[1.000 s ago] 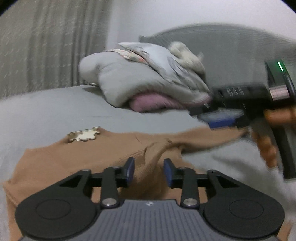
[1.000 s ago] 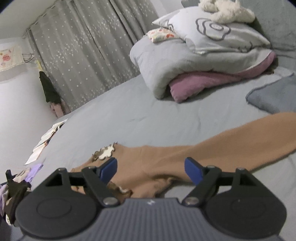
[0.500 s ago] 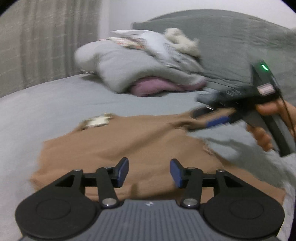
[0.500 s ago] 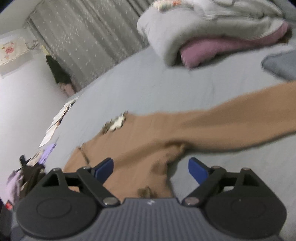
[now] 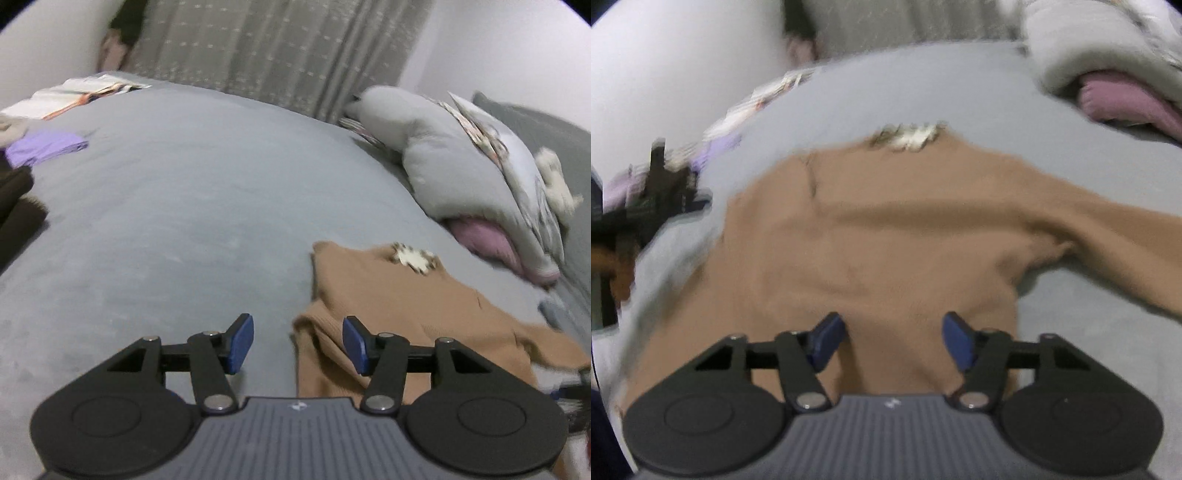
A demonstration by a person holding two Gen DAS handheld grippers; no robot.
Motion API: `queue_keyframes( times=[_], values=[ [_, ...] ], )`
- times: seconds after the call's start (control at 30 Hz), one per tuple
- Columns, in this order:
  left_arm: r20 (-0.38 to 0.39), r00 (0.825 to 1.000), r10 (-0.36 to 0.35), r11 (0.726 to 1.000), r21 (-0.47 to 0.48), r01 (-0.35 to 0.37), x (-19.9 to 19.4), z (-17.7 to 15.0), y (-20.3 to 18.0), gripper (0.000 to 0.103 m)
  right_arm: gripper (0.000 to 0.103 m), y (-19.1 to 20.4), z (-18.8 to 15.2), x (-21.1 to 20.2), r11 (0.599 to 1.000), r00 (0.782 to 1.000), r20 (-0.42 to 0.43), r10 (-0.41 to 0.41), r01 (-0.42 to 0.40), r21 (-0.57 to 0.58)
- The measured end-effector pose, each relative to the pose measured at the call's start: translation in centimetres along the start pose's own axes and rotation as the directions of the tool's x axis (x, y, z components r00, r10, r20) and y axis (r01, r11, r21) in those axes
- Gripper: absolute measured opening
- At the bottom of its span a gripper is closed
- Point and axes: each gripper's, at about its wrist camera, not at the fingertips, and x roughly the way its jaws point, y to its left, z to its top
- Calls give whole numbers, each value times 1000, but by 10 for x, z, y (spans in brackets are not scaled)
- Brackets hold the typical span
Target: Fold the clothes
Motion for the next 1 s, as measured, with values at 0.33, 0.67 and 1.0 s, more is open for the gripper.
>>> queue_keyframes(
  times=[0.33, 0.67, 1.0],
  values=[
    [-17, 1000, 22, 999, -29, -23, 23, 5, 2, 52, 3, 2, -1, -47, 1000, 991, 132, -28, 27, 13],
    [-62, 997, 43, 965, 263, -25, 22, -3, -25, 52, 4, -22, -4, -79, 996, 974, 226, -12, -7, 84],
    [-15, 992, 122, 935, 338, -109, 38, -9, -48, 53, 6, -21, 1, -72, 983, 964, 242, 110, -141, 115]
  ],
)
